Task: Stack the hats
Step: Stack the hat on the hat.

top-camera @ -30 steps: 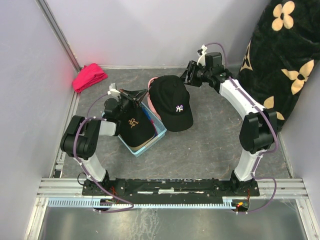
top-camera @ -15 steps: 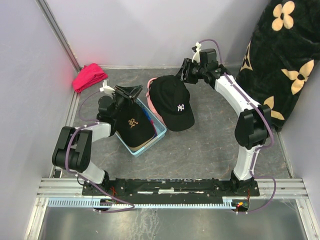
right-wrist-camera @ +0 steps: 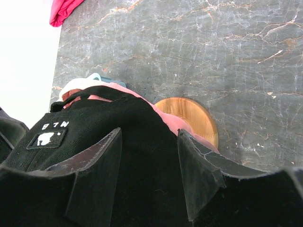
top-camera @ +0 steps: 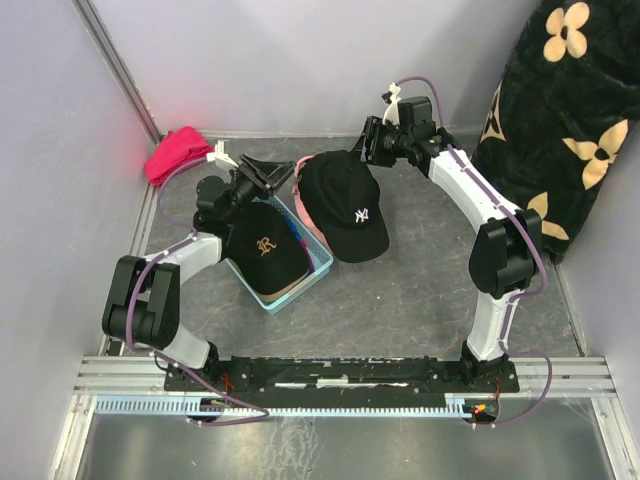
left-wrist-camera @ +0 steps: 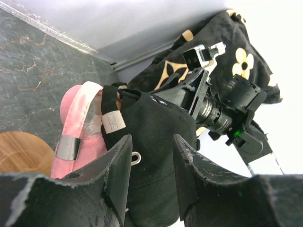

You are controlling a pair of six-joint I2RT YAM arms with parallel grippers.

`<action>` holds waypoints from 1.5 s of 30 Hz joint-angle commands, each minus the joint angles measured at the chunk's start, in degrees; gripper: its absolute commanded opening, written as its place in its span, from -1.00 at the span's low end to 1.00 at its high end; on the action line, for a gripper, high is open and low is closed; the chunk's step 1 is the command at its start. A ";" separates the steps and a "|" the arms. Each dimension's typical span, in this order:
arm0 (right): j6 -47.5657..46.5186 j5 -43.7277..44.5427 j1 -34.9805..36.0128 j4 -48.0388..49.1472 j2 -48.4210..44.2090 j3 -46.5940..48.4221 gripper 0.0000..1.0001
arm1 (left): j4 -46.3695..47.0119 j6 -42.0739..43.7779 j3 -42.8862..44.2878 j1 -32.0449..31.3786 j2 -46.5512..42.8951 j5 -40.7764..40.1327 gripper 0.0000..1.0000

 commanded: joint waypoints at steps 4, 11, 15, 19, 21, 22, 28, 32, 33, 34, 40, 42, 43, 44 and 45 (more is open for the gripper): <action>-1.36 -1.25 1.23 -0.06 0.40 2.13 0.18 | -5.58 7.05 5.56 -0.73 2.52 4.62 -0.03; -1.82 -1.30 1.25 -0.60 0.60 2.58 0.18 | -12.36 12.21 6.30 -0.82 1.20 1.91 0.03; -1.89 -1.34 1.41 -0.69 0.71 2.68 0.18 | -12.31 12.35 7.32 -0.82 1.90 2.72 0.04; -2.08 -1.34 1.42 -0.77 0.71 2.68 0.18 | -9.03 10.34 7.15 -0.92 2.88 3.61 0.05; -2.18 -1.34 1.47 -0.93 0.79 2.69 0.18 | -6.78 9.06 7.30 -0.92 3.71 4.48 0.05; -2.19 -1.34 1.51 -0.99 0.79 2.68 0.18 | -5.86 8.48 7.41 -1.00 4.16 5.13 0.06; -2.26 -1.34 1.55 -1.36 1.09 3.34 0.18 | -3.76 7.40 8.14 -1.19 5.90 7.68 0.06; -2.46 -1.38 1.91 -1.98 1.53 4.06 0.18 | -1.27 5.69 8.04 -1.18 6.80 8.05 0.06; -2.58 -1.36 2.02 -2.02 1.66 4.15 0.18 | -0.50 5.21 8.06 -1.18 7.20 8.12 0.06; -2.68 -1.34 1.97 -2.15 1.67 4.09 0.18 | 0.34 4.75 8.09 -1.23 7.39 8.19 0.05; -3.20 -0.91 2.10 -2.70 1.67 4.09 0.18 | 4.86 2.26 8.08 -1.17 8.84 9.32 -0.03; -3.27 -0.82 2.05 -2.79 1.67 4.11 0.18 | 5.92 1.72 7.98 -1.18 9.35 9.86 -0.10; -3.27 -0.81 2.12 -2.80 1.67 4.05 0.18 | 6.55 1.41 7.84 -1.18 9.58 10.02 -0.14; -3.23 -0.81 2.14 -2.80 1.67 4.08 0.18 | 7.08 1.10 7.77 -1.20 9.68 10.15 -0.18; -3.19 -0.81 2.19 -2.87 1.75 4.11 0.18 | 7.61 0.97 7.57 -1.19 9.82 10.23 -0.24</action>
